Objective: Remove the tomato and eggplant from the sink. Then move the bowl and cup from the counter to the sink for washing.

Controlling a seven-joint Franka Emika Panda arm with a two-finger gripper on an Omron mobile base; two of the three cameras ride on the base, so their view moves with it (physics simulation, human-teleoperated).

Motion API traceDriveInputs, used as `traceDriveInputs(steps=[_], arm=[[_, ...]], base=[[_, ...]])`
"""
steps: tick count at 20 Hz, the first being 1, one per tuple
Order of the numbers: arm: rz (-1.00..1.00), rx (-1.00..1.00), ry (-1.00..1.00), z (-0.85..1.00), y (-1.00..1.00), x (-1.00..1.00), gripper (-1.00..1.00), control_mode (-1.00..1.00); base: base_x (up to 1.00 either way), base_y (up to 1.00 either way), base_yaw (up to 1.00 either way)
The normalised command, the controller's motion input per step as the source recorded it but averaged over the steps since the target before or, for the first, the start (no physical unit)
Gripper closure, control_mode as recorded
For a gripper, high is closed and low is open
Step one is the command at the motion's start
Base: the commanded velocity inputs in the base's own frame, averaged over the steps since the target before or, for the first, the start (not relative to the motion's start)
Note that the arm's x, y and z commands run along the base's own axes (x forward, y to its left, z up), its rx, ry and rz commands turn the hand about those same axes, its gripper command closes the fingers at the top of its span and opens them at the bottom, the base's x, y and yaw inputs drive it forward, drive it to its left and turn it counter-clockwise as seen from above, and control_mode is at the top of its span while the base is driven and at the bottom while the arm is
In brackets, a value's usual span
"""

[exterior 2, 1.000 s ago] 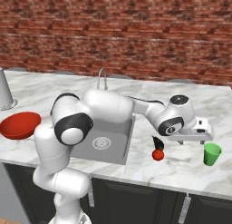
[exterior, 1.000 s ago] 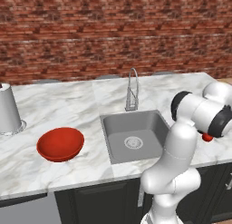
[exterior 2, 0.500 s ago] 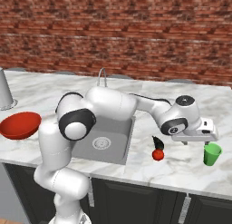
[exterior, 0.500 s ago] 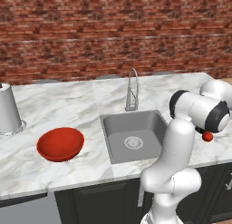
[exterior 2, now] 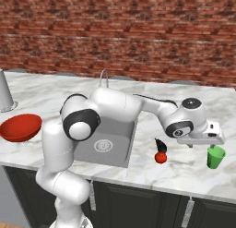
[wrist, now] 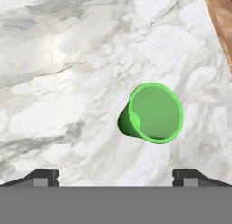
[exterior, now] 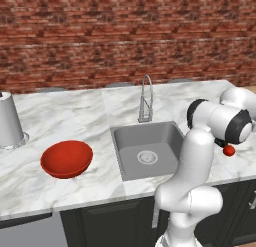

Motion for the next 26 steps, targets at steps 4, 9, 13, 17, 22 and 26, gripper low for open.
traceDriveInputs(steps=[4, 9, 13, 17, 22, 26], arm=[[0.0, 0.01, 0.0, -0.11, 0.0, 0.0, -1.0, -1.0], [0.0, 0.01, 0.0, -0.09, 0.0, 0.03, -1.0, -1.0], [0.0, 0.01, 0.0, -0.08, 0.0, 0.1, -1.0, -1.0], [0.0, 0.0, 0.0, -0.07, -0.04, 0.17, -1.0, -1.0], [0.0, 0.0, 0.0, -0.07, -0.09, 0.17, -1.0, -1.0], [0.0, 0.0, 0.0, -0.07, -0.15, 0.12, -1.0, -1.0]], base=[[0.0, 0.0, 0.0], [0.0, 0.0, 0.0], [0.0, 0.0, 0.0], [0.0, 0.0, 0.0], [0.0, 0.0, 0.0], [0.0, 0.0, 0.0]])
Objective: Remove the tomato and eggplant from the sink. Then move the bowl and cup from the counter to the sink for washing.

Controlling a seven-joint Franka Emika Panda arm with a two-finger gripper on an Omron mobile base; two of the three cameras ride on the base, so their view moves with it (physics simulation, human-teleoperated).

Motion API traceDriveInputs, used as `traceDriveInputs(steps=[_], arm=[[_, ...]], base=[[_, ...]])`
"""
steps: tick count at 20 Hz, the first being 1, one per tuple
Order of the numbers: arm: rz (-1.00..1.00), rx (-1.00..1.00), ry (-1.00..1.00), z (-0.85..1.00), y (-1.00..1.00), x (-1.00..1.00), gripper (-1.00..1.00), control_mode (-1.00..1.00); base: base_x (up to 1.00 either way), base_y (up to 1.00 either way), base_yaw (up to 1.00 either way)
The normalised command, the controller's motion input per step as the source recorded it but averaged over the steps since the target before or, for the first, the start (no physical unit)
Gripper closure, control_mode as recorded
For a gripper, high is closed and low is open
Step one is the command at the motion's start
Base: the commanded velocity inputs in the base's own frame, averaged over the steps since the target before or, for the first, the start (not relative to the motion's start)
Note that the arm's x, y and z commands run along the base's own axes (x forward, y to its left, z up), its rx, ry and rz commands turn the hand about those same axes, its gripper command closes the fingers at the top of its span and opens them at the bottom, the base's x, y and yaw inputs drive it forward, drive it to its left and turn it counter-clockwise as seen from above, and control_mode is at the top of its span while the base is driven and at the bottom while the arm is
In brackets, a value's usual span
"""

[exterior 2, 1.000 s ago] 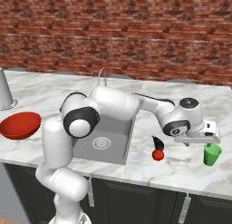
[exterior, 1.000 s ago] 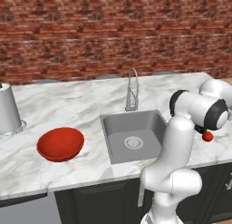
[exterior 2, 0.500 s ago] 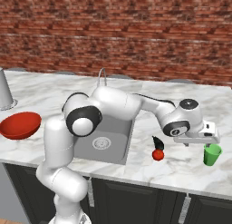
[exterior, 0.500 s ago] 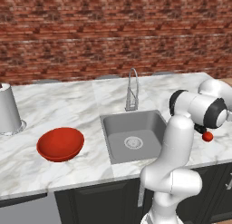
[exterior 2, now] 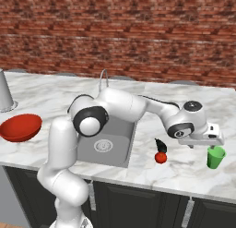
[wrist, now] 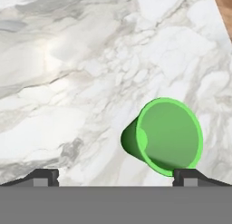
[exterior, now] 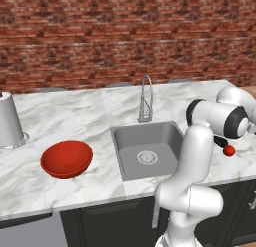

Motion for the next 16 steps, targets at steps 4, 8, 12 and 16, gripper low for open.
traceDriveInputs(steps=[4, 8, 12, 16], arm=[[0.0, 0.0, 0.0, -0.04, -0.19, 0.01, -1.0, -1.0], [0.0, 0.0, 0.0, -0.05, -0.14, 0.01, -1.0, -1.0], [0.0, 0.01, 0.0, -0.08, -0.12, 0.04, -1.0, -1.0], [0.0, 0.04, 0.0, -0.11, -0.06, 0.04, -1.0, -1.0]], base=[[0.0, 0.0, 0.0], [0.0, 0.0, 0.0], [0.0, 0.0, 0.0], [0.0, 0.0, 0.0]])
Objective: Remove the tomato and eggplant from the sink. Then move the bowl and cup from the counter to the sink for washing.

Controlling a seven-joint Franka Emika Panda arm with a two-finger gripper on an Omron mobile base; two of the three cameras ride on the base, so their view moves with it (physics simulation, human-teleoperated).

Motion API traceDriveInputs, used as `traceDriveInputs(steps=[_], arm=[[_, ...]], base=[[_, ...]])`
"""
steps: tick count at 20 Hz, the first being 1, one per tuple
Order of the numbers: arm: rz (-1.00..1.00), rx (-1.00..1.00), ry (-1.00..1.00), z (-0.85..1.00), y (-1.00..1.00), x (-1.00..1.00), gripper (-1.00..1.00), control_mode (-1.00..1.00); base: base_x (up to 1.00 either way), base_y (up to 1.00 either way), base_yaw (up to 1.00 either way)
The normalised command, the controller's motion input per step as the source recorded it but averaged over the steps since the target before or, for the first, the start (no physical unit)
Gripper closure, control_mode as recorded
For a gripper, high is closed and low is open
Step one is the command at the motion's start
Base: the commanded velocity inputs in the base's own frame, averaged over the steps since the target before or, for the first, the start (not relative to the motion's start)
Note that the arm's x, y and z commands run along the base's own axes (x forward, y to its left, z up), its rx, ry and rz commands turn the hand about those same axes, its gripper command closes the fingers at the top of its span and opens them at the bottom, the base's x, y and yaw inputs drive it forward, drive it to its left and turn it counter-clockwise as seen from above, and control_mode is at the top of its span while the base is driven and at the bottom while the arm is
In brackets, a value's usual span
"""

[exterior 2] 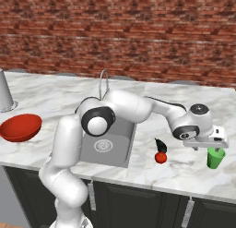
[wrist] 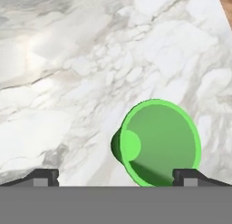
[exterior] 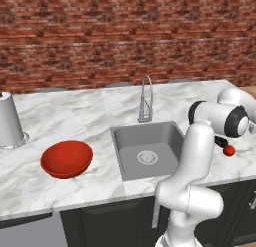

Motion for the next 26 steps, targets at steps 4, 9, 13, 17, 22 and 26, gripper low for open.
traceDriveInputs(steps=[4, 9, 13, 17, 22, 26], arm=[[0.0, 0.05, 0.0, -0.1, -0.07, 0.04, -1.0, -1.0], [0.0, 0.03, 0.01, -0.08, -0.12, 0.09, -1.0, -1.0], [0.0, 0.02, 0.0, -0.06, -0.15, 0.1, -1.0, -1.0], [0.0, 0.01, 0.0, -0.07, -0.1, 0.1, -1.0, -1.0], [0.0, 0.02, 0.0, -0.11, -0.04, 0.09, -1.0, -1.0], [0.0, 0.02, 0.0, -0.17, 0.0, 0.02, -1.0, -1.0]], base=[[0.0, 0.0, 0.0], [0.0, 0.0, 0.0], [0.0, 0.0, 0.0], [0.0, 0.0, 0.0], [0.0, 0.0, 0.0], [0.0, 0.0, 0.0]])
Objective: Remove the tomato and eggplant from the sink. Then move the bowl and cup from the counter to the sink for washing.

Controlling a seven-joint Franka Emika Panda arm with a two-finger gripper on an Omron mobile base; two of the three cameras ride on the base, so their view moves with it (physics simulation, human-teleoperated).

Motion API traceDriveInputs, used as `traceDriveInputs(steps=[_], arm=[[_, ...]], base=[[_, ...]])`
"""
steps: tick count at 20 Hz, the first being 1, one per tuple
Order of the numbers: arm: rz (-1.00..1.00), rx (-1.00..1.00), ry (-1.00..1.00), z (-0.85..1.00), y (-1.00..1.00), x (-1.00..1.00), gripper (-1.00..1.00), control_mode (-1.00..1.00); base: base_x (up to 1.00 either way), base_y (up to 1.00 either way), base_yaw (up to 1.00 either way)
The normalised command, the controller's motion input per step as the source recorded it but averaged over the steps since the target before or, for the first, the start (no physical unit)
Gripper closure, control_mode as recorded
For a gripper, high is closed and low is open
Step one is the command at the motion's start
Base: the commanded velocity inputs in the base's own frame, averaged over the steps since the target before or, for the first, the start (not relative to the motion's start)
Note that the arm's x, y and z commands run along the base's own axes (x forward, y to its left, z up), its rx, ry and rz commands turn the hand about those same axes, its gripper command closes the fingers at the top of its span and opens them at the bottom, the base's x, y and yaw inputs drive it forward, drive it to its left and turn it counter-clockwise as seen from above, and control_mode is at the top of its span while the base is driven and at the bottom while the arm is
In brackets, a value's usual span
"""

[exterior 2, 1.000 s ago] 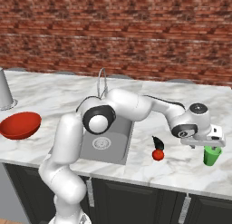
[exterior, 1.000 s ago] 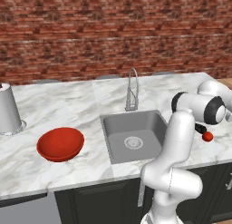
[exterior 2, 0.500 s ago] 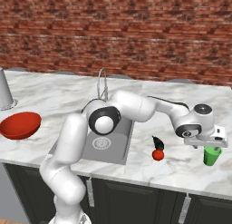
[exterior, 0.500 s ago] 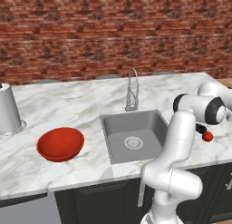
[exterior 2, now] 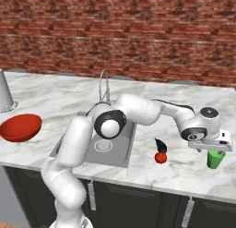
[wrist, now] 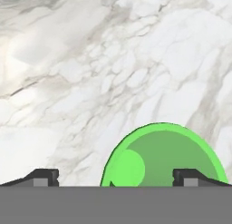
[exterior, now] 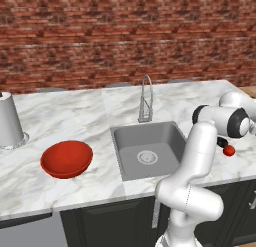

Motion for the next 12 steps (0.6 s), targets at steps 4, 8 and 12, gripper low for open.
traceDriveInputs(steps=[4, 8, 12], arm=[[0.0, 0.0, 0.0, -0.21, 0.01, 0.0, -1.0, -1.0], [0.0, 0.0, 0.0, -0.21, 0.0, 0.0, 1.0, -1.0], [0.0, 0.0, 0.0, -0.24, 0.03, 0.0, 1.0, -1.0]], base=[[0.0, 0.0, 0.0], [0.0, 0.0, 0.0], [0.0, 0.0, 0.0]])
